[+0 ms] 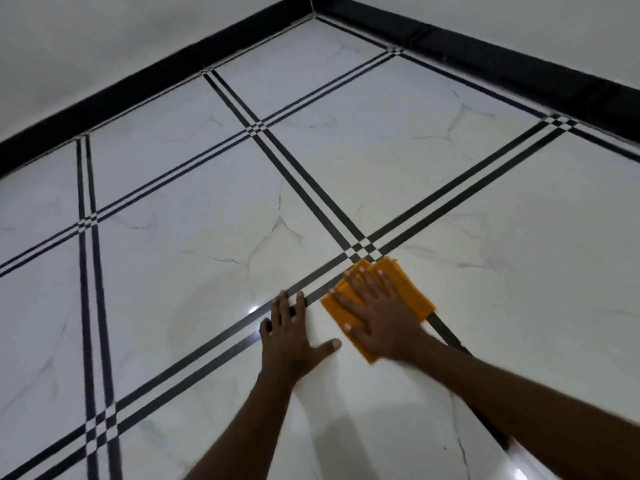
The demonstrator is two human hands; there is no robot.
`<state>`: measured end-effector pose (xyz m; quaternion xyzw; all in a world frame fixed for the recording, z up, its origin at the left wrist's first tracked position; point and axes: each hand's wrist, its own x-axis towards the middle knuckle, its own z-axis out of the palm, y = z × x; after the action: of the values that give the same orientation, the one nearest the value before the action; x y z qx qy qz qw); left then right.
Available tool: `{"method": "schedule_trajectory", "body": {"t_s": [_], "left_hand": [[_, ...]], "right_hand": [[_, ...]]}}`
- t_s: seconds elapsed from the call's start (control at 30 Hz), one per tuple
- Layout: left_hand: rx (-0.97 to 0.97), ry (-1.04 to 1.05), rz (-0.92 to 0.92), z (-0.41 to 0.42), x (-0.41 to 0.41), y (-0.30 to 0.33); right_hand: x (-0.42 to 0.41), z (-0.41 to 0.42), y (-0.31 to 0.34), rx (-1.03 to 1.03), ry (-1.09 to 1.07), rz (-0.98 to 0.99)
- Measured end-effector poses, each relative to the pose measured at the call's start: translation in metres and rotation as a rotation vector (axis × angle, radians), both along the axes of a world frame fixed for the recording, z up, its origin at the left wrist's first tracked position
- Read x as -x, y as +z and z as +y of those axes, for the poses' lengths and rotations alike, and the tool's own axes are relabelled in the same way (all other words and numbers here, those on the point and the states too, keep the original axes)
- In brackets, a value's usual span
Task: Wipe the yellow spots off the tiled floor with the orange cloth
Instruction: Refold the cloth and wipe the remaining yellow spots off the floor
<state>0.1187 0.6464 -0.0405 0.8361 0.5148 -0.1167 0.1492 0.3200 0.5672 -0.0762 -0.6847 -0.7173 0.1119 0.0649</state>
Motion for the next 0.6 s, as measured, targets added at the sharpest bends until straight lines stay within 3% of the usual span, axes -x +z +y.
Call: {"method": "schedule_trajectory", "body": {"t_s": [0.07, 0.2, 0.27, 0.37, 0.43, 0.6], "left_hand": [[0.052, -0.017, 0.025, 0.005, 0.003, 0.001], [0.107, -0.051, 0.099, 0.015, 0.001, 0.011], [0.101, -0.042, 0.107, 0.016, 0.000, 0.009], [0.075, -0.043, 0.120, 0.013, 0.000, 0.008], [0.061, -0.042, 0.103, 0.013, 0.003, 0.007], [0.044, -0.030, 0.062, 0.011, 0.007, 0.002]], "right_hand": [[-0.036, 0.015, -0.003, -0.020, 0.031, -0.088], [-0.101, 0.075, 0.013, 0.085, -0.361, -0.069], [-0.066, 0.087, 0.013, 0.097, -0.270, -0.062], [0.014, 0.055, -0.001, 0.070, 0.074, -0.045], [0.005, 0.038, -0.006, 0.014, 0.131, -0.054], [-0.136, -0.018, -0.003, 0.028, -0.479, -0.119]]}}
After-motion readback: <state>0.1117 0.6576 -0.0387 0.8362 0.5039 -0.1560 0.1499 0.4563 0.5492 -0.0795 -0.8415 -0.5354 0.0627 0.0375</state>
